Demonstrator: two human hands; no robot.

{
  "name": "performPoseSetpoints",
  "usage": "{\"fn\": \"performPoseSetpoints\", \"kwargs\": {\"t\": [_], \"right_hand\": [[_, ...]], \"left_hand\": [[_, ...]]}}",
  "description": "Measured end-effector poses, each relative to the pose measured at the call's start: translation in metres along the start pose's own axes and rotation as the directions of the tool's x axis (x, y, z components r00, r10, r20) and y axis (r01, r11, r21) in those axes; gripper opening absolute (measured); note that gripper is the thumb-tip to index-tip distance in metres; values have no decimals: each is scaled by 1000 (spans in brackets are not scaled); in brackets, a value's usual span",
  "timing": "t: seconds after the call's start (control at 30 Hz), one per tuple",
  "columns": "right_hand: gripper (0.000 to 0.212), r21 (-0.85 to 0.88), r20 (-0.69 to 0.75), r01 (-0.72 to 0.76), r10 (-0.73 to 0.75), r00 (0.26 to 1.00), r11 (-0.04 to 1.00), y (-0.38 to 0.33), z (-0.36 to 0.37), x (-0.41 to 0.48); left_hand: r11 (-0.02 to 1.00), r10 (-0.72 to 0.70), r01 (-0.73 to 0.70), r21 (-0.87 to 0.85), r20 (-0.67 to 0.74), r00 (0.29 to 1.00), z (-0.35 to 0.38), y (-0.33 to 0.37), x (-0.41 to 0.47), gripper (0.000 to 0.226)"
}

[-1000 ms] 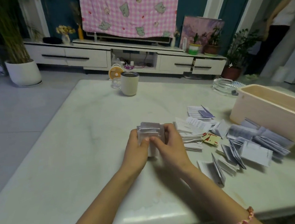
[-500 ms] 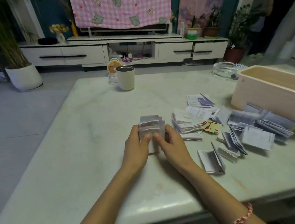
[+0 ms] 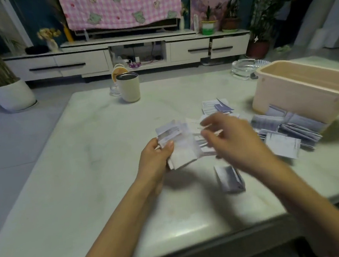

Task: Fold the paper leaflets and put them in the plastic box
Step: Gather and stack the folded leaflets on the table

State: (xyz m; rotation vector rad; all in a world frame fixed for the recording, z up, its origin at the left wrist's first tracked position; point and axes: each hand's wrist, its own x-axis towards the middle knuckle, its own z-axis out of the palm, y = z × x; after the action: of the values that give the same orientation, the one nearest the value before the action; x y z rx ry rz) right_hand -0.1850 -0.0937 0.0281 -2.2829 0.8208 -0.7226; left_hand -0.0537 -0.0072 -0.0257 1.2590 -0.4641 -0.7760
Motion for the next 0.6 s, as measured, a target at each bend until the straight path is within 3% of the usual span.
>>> {"fn": "performPoseSetpoints", "kwargs": {"t": [0.1, 0.27, 0.47, 0.6], "right_hand": [[4, -6, -51, -97, 97, 994, 995, 19, -16, 45], [41, -179, 203, -322, 355, 913, 930, 55, 24, 97], [30, -382, 178, -375, 465, 867, 845, 46, 38, 102], [31, -242, 173, -466, 510, 842, 851, 51, 37, 102]], "left_hand": [[998, -50, 46, -47, -89, 995, -6, 0, 5, 20], [997, -71, 74, 25, -84, 994, -4, 1, 3, 18], [993, -69, 74, 88, -61, 996, -2, 2, 3, 15], [992, -120, 119, -50, -24, 992, -3, 2, 5, 19]]}}
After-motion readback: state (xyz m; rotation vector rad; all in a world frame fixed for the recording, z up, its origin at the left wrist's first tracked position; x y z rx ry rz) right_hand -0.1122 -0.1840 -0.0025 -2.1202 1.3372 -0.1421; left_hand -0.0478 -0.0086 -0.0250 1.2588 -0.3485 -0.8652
